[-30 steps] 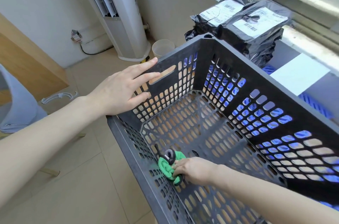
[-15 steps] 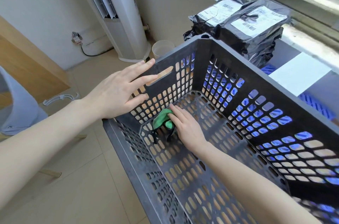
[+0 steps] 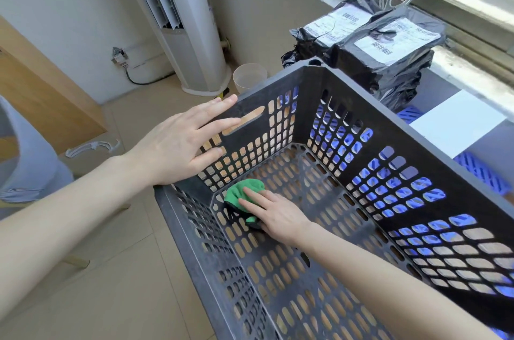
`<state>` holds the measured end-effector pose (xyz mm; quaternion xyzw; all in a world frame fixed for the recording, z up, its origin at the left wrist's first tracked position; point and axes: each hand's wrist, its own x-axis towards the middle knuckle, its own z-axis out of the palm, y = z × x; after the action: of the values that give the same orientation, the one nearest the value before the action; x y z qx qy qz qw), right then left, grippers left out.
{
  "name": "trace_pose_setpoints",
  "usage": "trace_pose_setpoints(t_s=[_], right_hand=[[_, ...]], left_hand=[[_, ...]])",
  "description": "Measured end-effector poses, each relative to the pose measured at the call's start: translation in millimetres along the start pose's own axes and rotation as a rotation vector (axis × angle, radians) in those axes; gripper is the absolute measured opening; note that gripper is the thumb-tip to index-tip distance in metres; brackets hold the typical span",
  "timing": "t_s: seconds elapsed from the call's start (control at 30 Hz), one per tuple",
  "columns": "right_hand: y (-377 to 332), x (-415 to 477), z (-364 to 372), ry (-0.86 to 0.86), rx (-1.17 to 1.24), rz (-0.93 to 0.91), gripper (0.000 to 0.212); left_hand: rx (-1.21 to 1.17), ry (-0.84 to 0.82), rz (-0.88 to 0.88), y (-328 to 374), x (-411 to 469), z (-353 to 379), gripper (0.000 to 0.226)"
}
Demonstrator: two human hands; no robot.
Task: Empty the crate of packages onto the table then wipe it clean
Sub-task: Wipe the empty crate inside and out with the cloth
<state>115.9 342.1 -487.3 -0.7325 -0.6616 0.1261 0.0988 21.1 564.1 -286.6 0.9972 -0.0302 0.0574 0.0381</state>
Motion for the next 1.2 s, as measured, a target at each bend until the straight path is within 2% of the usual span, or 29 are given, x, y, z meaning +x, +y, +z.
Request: trace_pose_setpoints(t_s=[0.13,0.33,0.5,0.6,0.77,0.83,0.87,0.97,1.07,1.2], right_hand=[[-5,15,21,-0.066,0.021,-0.029,0.050],[7,-16,23,-0.001,0.034,-0.065,0.045],[11,-55,12,-0.051,0.018,-0.100,0.048],[9,-84,4,-0.052,0.011,-0.093,0.035],[8,-122,-9,-0.394,0.021,0.093,0.044],[8,-123,-19,-0.442,0.038,0.192,0.048],[8,-120,-24,-0.402,0.072,0.250,0.050],[-1,-105,-49,-0.128,0.174,0.368,0.058],[-8,-84,-64,0.117,0.184,0.493,0.056],[5,-52,-66,0.310,0.151,0.590,0.055]], left_hand=[[-0.001,0.002,0.004,0,0,1,0.058],[-0.007,0.003,0.000,0,-1,1,0.059],[-0.008,0.002,0.004,0,-1,1,0.060],[-0.018,-0.002,0.004,-1,-1,0,0.062],[-0.009,-0.032,0.007,-1,-2,1,0.065],[0.005,-0.038,0.019,-2,-1,0,0.066],[0.011,-0.043,0.026,-2,-1,0,0.067],[0.007,-0.065,0.042,-4,0,-2,0.069],[0.012,-0.078,0.087,-3,6,-2,0.070],[-0.001,-0.087,0.123,3,27,-2,0.069]])
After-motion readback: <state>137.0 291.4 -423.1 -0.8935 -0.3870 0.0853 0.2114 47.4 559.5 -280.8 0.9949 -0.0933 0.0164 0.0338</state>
